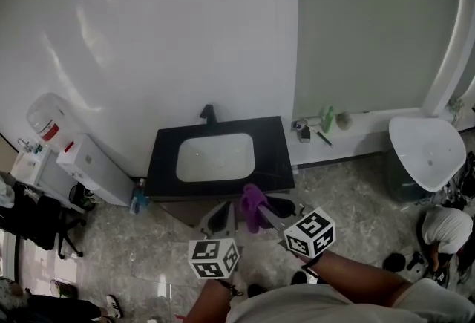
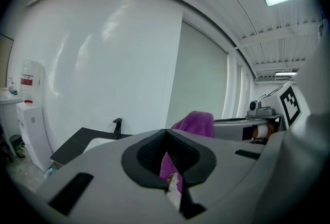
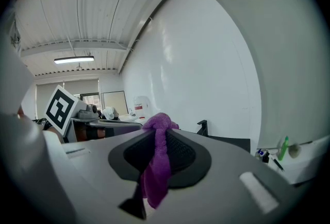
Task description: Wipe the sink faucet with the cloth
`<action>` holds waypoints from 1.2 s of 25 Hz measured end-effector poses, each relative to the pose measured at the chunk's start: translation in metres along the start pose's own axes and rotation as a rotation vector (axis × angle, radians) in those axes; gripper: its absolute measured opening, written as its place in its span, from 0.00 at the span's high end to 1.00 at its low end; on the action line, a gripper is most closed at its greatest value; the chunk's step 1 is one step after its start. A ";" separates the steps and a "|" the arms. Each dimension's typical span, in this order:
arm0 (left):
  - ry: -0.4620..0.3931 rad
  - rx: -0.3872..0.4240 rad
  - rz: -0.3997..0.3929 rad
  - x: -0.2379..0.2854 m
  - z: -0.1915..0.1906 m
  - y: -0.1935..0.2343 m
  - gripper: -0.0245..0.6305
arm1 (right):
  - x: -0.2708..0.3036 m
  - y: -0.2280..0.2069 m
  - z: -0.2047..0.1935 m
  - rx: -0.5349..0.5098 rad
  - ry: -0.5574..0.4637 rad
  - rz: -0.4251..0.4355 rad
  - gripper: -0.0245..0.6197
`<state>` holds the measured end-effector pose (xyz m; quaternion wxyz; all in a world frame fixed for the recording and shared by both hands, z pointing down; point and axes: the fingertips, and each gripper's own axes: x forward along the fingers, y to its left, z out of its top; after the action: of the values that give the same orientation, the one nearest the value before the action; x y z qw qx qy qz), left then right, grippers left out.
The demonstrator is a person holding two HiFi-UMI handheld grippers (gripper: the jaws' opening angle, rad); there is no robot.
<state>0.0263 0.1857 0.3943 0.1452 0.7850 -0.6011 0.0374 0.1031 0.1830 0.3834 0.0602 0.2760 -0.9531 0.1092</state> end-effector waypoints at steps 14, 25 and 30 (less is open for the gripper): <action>0.018 -0.008 -0.056 0.003 -0.001 0.070 0.95 | 0.053 0.007 -0.002 0.044 -0.037 -0.066 0.87; 0.035 -0.018 -0.010 0.155 0.017 0.136 0.95 | 0.185 -0.119 0.004 0.074 -0.008 0.022 0.87; 0.082 -0.041 0.026 0.249 0.038 0.165 0.95 | 0.254 -0.203 0.020 0.105 0.038 0.090 0.87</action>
<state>-0.0671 -0.0958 0.4458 0.1852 0.7718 -0.6054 0.0592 -0.0018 -0.1195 0.4435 0.0589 0.2332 -0.9562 0.1668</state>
